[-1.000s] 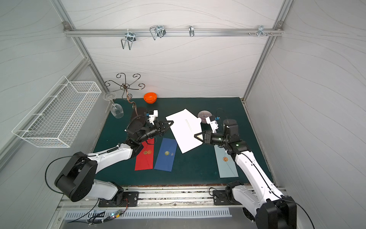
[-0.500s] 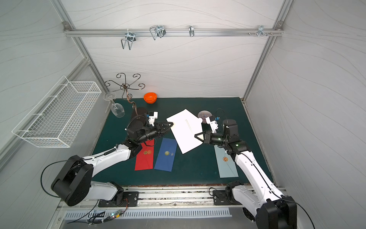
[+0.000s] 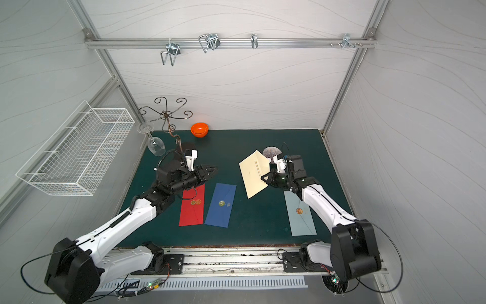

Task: Open the envelope
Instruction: Place the envelope at the center of the board.

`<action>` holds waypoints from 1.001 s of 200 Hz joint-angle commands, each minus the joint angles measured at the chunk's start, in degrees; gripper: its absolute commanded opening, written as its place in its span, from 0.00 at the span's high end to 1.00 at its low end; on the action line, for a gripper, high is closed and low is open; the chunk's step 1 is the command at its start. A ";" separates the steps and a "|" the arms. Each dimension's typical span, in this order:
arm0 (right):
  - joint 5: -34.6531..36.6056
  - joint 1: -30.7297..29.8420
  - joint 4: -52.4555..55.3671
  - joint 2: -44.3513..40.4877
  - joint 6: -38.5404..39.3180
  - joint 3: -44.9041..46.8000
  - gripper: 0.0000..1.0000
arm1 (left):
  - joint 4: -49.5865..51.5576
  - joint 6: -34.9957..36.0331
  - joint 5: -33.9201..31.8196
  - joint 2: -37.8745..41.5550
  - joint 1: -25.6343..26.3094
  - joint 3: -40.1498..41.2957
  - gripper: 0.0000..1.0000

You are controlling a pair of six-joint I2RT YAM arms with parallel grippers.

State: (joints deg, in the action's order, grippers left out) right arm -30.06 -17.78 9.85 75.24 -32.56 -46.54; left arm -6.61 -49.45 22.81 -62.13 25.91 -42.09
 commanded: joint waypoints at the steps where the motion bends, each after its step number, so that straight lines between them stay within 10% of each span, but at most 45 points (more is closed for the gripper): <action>1: 4.33 -1.13 -3.99 5.17 0.47 -4.10 0.96 | 8.53 8.90 -5.39 4.03 -0.20 -3.37 0.52; 112: 12.34 -5.32 -4.28 37.81 -3.35 -31.66 0.97 | 9.78 11.70 -12.38 16.06 -0.25 2.82 0.43; 200: 16.97 -8.67 4.59 44.73 -1.13 -38.85 0.69 | 7.14 10.63 -12.00 15.78 -0.29 4.55 0.43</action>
State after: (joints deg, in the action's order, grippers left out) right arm -14.72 -25.96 10.76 120.36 -35.05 -85.03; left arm 4.51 -39.18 11.11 -46.48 25.91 -37.15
